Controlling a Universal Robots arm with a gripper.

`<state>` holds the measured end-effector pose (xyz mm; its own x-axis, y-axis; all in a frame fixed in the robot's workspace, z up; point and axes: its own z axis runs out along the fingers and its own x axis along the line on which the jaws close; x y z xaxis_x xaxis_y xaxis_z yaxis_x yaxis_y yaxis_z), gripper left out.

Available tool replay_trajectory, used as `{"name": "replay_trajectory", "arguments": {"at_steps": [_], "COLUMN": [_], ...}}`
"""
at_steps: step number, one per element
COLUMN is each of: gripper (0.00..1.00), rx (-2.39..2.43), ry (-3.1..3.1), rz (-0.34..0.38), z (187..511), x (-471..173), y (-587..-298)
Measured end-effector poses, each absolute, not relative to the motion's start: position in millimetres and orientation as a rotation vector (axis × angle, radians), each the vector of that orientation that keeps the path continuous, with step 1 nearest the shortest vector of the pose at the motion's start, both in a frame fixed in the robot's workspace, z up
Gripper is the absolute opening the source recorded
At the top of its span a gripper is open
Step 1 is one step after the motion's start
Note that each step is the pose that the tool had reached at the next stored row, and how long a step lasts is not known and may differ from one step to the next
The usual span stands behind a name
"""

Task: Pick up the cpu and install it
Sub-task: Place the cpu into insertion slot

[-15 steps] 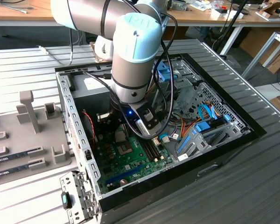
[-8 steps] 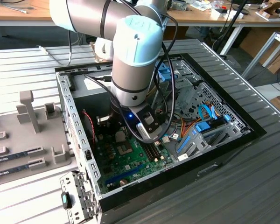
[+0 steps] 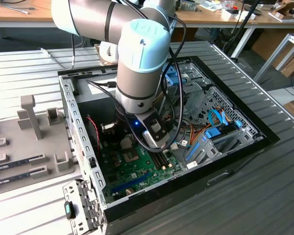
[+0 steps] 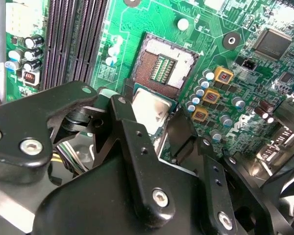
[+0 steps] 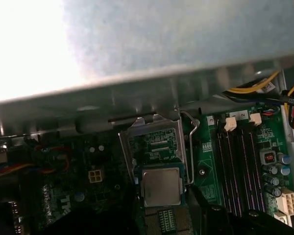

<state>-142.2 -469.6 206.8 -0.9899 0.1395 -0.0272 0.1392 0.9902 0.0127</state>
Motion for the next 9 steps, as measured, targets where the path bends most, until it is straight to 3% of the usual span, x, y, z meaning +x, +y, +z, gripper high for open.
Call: {"name": "replay_trajectory", "arguments": {"at_steps": [9], "gripper": [0.55], "rx": [0.213], "ry": [3.106], "rz": [0.02], "z": [202.1], "x": [-142.7], "y": [-471.3]}}
